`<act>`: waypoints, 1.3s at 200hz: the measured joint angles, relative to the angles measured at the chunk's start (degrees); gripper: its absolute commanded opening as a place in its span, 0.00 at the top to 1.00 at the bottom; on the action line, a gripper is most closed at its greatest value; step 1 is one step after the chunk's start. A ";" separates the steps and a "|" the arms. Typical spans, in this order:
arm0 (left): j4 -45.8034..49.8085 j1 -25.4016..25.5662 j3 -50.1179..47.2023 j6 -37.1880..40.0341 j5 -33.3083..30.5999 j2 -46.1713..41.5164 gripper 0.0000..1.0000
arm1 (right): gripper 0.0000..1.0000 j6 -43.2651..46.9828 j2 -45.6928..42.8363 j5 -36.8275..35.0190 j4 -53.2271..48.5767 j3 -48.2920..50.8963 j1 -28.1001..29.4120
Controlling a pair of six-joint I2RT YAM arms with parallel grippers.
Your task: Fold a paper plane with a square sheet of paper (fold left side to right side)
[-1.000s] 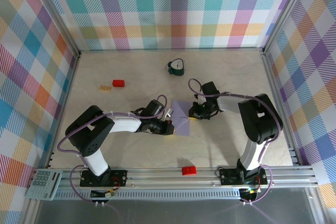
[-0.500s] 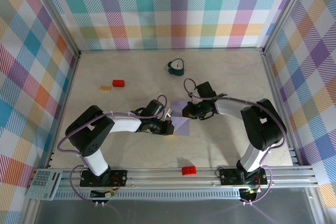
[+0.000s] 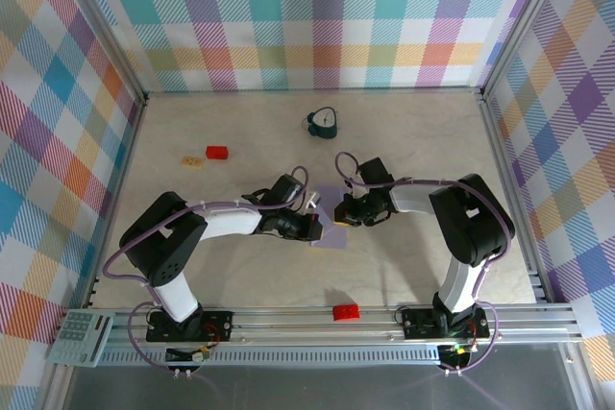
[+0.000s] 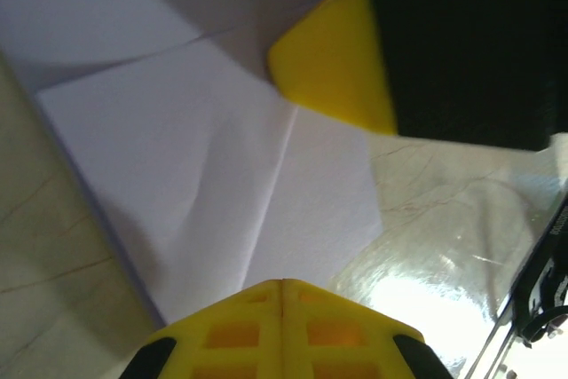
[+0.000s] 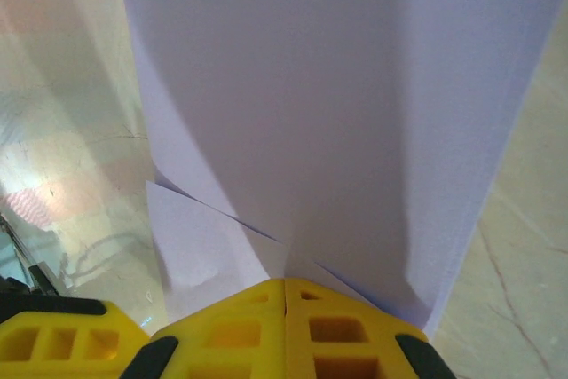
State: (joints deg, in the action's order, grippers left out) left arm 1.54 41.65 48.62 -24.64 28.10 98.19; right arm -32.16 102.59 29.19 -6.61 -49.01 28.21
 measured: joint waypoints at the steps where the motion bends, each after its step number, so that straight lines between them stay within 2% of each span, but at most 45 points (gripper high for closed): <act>1: 0.04 0.00 0.09 0.02 0.07 0.00 1.00 | 1.00 -0.02 0.00 0.00 0.02 0.02 0.00; 88: -0.24 0.02 4.61 0.46 4.37 4.44 1.00 | 1.00 -0.39 0.00 1.27 3.30 1.44 -0.11; 184: -0.22 0.02 6.05 1.81 3.78 7.52 1.00 | 1.00 -0.39 0.00 1.31 3.61 1.62 -0.11; 260: -2.84 0.02 3.23 1.95 3.96 7.50 1.00 | 1.00 -0.15 0.74 2.19 2.40 0.74 -0.55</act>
State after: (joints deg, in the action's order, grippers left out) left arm -1.30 41.67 51.86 -22.70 32.05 105.69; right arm -32.32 103.33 31.38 -4.21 -48.27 27.66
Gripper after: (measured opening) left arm 0.050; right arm 0.049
